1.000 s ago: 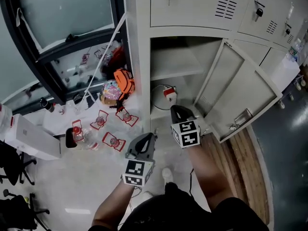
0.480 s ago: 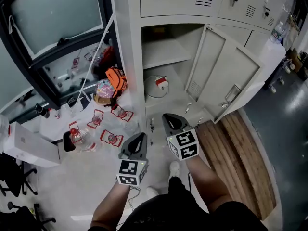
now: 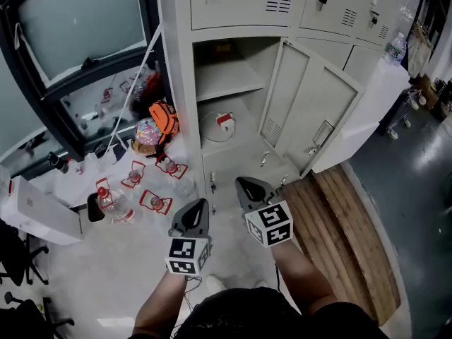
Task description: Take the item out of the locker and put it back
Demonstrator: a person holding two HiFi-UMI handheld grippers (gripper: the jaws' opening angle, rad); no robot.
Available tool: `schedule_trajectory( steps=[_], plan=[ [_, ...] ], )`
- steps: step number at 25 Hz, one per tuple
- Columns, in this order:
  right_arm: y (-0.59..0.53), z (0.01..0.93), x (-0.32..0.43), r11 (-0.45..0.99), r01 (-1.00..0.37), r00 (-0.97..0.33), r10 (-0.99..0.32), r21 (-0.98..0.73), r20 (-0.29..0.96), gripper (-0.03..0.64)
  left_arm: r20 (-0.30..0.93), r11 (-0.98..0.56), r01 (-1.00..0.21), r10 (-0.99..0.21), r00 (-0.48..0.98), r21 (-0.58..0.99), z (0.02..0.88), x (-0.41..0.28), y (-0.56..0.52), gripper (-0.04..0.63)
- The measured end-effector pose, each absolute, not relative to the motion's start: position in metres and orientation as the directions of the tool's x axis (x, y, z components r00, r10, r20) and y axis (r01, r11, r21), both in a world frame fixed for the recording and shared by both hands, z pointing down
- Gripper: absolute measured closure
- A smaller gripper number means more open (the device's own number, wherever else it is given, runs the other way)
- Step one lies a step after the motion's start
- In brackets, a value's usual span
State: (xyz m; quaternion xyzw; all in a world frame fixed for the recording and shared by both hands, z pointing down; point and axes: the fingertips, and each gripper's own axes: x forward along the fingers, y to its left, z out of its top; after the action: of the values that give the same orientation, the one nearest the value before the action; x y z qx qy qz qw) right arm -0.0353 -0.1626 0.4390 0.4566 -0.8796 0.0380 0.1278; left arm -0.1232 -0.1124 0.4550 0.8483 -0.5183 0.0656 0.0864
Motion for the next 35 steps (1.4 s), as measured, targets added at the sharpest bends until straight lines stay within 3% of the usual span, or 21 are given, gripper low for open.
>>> schedule_trajectory(
  steps=[19,35],
  plan=[
    [-0.081,0.436,0.045,0.718,-0.696,-0.698,-0.681,0.016,0.223,0.617,0.212,-0.33,-0.943,-0.919,0.332,0.049,0.448,-0.021,-0.034,0.592],
    [-0.051,0.434,0.071,0.773,-0.633,-0.752,-0.626,0.036,0.207,0.617,0.185,-0.264,-0.964,-0.946,0.265,0.028,0.444,0.011,0.0,0.592]
  ],
)
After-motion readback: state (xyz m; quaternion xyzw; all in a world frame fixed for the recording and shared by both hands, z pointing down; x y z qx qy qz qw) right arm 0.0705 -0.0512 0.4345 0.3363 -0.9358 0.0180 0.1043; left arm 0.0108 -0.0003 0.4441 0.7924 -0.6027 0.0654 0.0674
